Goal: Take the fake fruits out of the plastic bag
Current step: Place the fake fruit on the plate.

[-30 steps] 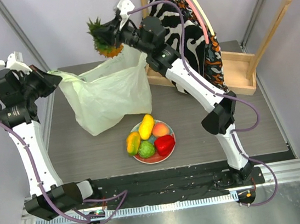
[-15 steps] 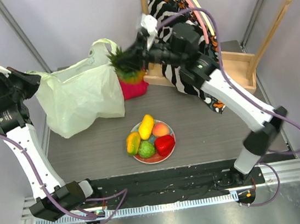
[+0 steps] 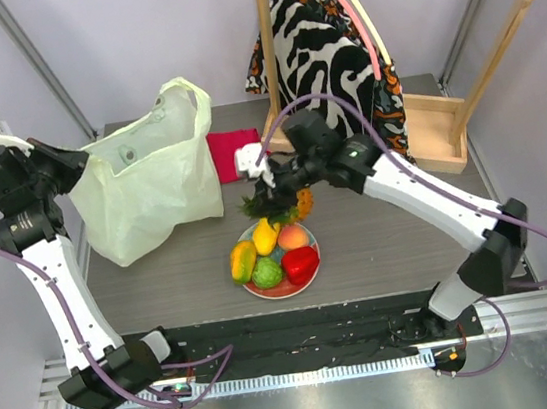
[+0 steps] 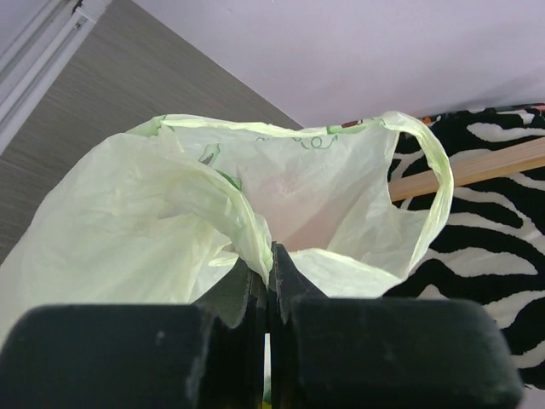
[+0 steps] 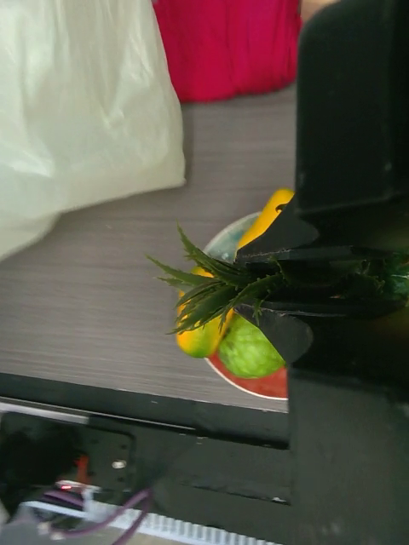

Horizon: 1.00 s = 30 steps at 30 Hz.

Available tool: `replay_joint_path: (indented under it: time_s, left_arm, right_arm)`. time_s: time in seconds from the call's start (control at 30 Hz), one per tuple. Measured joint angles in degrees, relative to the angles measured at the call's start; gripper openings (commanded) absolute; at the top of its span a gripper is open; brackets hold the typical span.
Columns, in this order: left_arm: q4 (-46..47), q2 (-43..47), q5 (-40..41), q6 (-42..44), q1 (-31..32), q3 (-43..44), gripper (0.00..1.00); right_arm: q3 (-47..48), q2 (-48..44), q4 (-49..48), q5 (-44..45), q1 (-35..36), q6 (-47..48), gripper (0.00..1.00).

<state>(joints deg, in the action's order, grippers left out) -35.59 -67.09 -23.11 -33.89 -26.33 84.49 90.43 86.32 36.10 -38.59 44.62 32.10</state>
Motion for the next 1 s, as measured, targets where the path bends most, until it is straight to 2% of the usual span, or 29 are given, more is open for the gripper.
replay_joint_path:
  time_s: [0.17,0.6,1.0]
  left_arm:
    - [0.15,2.32,-0.98,-0.20,0.00,-1.95,0.01]
    - [1.99,8.90,-1.90,-0.42,-0.04,-11.23,0.02]
    - [2.45,12.98,-0.39,0.13,-0.04,-12.63,0.07]
  right_arm:
    - [-0.72,5.53,5.29,3.91,5.01,10.19,0.01]
    - [-2.12,6.62,8.46,7.45,12.09,33.70,0.01]
    - [-5.62,7.91,10.32,10.03,16.22,45.11,0.01]
